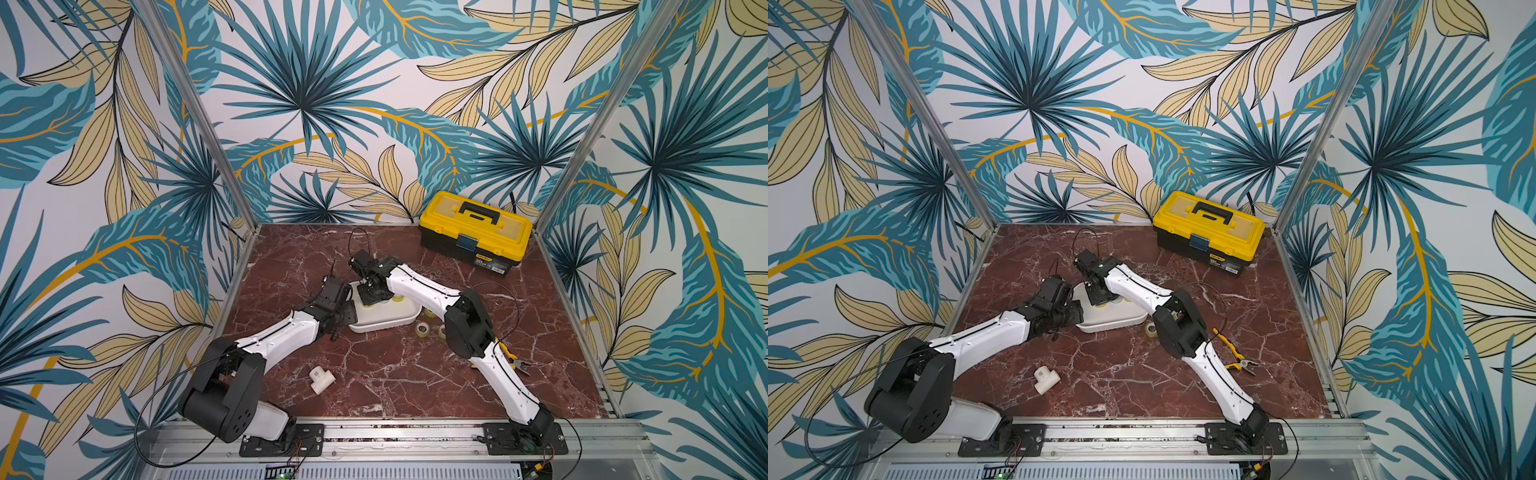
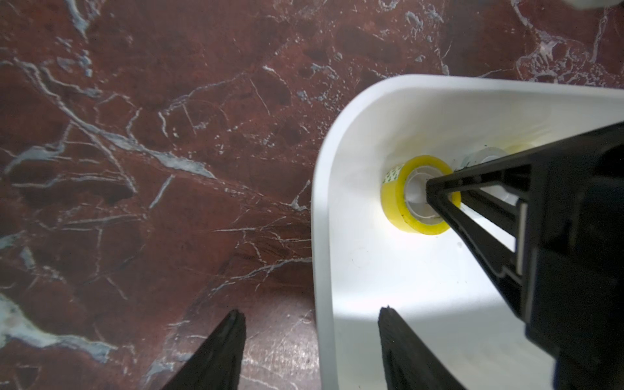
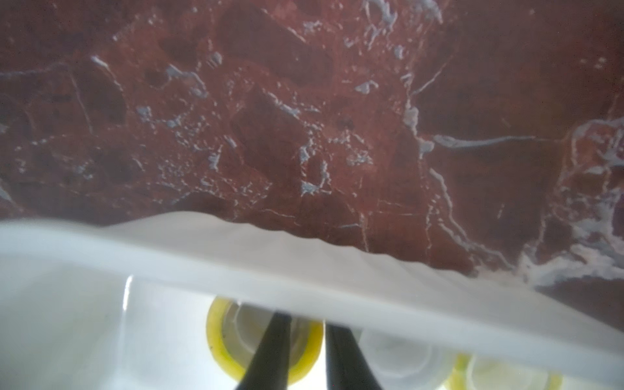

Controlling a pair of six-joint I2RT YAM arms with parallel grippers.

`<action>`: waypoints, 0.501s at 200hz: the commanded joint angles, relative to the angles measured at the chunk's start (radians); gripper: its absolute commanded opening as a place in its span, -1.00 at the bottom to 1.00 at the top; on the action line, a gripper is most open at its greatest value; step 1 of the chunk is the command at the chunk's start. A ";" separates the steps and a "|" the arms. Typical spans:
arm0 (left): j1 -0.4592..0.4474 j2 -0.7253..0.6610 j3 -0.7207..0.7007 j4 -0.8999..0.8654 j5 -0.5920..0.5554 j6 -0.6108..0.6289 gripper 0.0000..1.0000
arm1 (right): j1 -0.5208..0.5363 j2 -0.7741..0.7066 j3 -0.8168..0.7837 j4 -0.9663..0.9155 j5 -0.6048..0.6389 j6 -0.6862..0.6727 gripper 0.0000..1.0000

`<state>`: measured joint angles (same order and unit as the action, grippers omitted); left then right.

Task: Put the transparent tape into the storage box
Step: Place the tape in the storage box.

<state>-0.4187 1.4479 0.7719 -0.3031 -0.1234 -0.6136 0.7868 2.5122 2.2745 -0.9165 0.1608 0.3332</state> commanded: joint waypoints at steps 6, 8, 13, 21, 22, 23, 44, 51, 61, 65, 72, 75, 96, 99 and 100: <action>-0.005 0.014 -0.002 0.006 -0.019 0.011 0.35 | 0.000 -0.040 0.005 -0.016 -0.005 -0.012 -0.41; -0.004 0.016 0.000 0.006 -0.019 0.012 0.35 | 0.000 -0.042 0.005 -0.015 -0.008 -0.012 -0.41; -0.004 0.018 0.003 0.004 -0.020 0.016 0.35 | 0.000 -0.045 0.006 -0.015 -0.012 -0.012 -0.40; -0.004 0.023 0.008 0.002 -0.024 0.019 0.35 | 0.000 -0.052 0.008 -0.013 -0.020 -0.013 -0.39; -0.003 0.023 0.009 0.002 -0.024 0.020 0.35 | 0.000 -0.053 0.007 -0.013 -0.021 -0.013 -0.39; -0.004 0.023 0.010 0.002 -0.025 0.021 0.35 | 0.000 -0.055 0.008 -0.013 -0.022 -0.013 -0.39; -0.002 0.034 0.024 -0.001 -0.031 0.033 0.35 | 0.000 -0.086 0.008 -0.012 -0.039 -0.012 -0.32; -0.002 0.038 0.030 -0.002 -0.034 0.039 0.34 | 0.000 -0.099 0.008 -0.012 -0.041 -0.011 -0.32; 0.001 0.044 0.039 -0.004 -0.036 0.047 0.30 | 0.000 -0.121 0.008 -0.012 -0.041 -0.014 -0.19; 0.002 0.047 0.043 -0.005 -0.036 0.050 0.28 | 0.000 -0.130 0.008 -0.011 -0.042 -0.015 -0.10; 0.007 0.053 0.050 -0.004 -0.038 0.056 0.25 | 0.000 -0.149 0.007 -0.010 -0.045 -0.019 0.05; 0.007 0.055 0.053 -0.007 -0.039 0.059 0.25 | 0.000 -0.157 0.008 -0.010 -0.045 -0.020 0.08; 0.024 0.075 0.078 -0.006 -0.042 0.077 0.25 | 0.000 -0.207 0.003 -0.014 -0.026 -0.035 0.37; 0.028 0.078 0.082 -0.005 -0.042 0.079 0.25 | 0.000 -0.217 -0.002 -0.015 -0.022 -0.036 0.41; 0.029 0.079 0.084 -0.005 -0.041 0.080 0.25 | 0.000 -0.220 -0.003 -0.015 -0.021 -0.037 0.42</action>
<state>-0.4103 1.5085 0.7921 -0.3084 -0.1459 -0.5697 0.7868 2.3951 2.2745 -0.9180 0.1268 0.3138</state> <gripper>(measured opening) 0.625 0.662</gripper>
